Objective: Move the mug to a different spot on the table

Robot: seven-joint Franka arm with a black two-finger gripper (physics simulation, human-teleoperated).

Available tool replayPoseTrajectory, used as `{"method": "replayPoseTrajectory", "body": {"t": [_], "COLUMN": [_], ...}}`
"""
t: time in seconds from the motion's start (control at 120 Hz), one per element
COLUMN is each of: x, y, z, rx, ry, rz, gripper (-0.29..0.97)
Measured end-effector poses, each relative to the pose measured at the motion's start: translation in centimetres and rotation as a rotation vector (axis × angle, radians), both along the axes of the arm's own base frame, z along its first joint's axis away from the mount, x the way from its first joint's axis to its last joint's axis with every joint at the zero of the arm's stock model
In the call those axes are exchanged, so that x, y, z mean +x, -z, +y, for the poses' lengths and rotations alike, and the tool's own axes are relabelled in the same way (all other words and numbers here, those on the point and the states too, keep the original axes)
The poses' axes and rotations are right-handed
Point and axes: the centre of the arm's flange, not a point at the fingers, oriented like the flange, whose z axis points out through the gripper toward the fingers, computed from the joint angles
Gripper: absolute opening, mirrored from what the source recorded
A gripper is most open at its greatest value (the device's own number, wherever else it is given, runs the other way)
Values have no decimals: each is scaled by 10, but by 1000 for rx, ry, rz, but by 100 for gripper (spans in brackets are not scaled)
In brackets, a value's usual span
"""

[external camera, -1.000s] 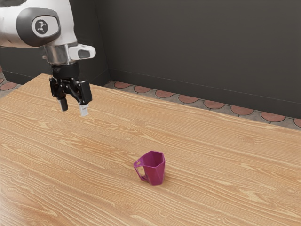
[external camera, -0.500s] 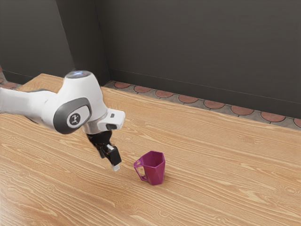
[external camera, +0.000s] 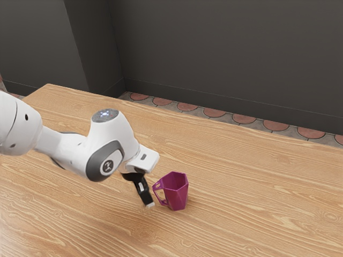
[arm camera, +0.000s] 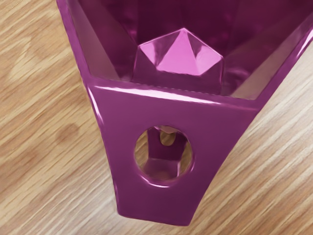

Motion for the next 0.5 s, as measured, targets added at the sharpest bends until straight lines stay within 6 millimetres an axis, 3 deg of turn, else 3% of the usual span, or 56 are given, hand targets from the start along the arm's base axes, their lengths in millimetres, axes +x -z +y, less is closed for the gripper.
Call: {"method": "replayPoseTrajectory", "body": {"t": [0.158, 0.5], "x": [10, 12], "y": [14, 29], "z": [12, 8], "rx": [4, -14], "ry": [17, 49], "rz": [-15, -42], "gripper": [59, 46]}}
